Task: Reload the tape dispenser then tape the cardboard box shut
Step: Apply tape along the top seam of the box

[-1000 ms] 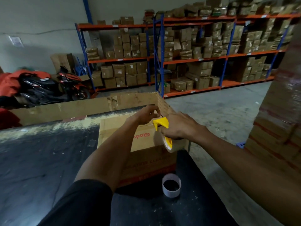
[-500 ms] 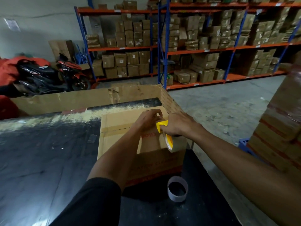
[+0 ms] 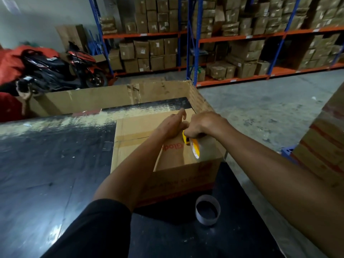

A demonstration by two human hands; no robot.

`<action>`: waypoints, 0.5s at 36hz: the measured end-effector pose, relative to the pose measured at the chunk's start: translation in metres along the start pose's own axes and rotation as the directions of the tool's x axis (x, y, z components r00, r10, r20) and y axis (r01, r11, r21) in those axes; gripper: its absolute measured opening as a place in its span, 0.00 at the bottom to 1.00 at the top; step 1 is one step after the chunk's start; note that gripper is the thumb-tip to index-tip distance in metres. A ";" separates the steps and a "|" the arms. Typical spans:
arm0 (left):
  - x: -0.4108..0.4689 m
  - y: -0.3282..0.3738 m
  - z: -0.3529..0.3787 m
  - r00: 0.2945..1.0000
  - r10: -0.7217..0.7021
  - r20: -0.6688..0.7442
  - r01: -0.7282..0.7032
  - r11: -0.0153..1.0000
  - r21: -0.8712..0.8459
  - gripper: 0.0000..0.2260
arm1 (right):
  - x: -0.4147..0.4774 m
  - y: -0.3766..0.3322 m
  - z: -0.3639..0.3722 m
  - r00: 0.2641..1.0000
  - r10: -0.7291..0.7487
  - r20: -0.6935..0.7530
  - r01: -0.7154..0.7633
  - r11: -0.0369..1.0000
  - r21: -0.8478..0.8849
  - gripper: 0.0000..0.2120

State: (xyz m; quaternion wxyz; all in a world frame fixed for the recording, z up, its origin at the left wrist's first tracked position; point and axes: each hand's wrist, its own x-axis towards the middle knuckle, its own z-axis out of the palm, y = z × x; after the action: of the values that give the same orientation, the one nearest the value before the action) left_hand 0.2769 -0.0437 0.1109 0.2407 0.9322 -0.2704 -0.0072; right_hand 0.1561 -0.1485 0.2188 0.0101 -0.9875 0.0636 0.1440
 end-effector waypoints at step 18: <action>-0.041 -0.022 0.011 0.981 0.164 0.108 -0.179 0.974 0.142 0.22 | -0.006 -0.001 -0.015 0.993 -0.004 0.117 0.002 1.000 0.015 0.28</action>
State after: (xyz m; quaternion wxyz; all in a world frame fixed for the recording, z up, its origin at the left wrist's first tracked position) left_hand 0.2508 -0.0116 0.0865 0.1559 0.9195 -0.3608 -0.0107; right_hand 0.1546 -0.1470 0.2345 0.0211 -0.9774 0.0626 0.2010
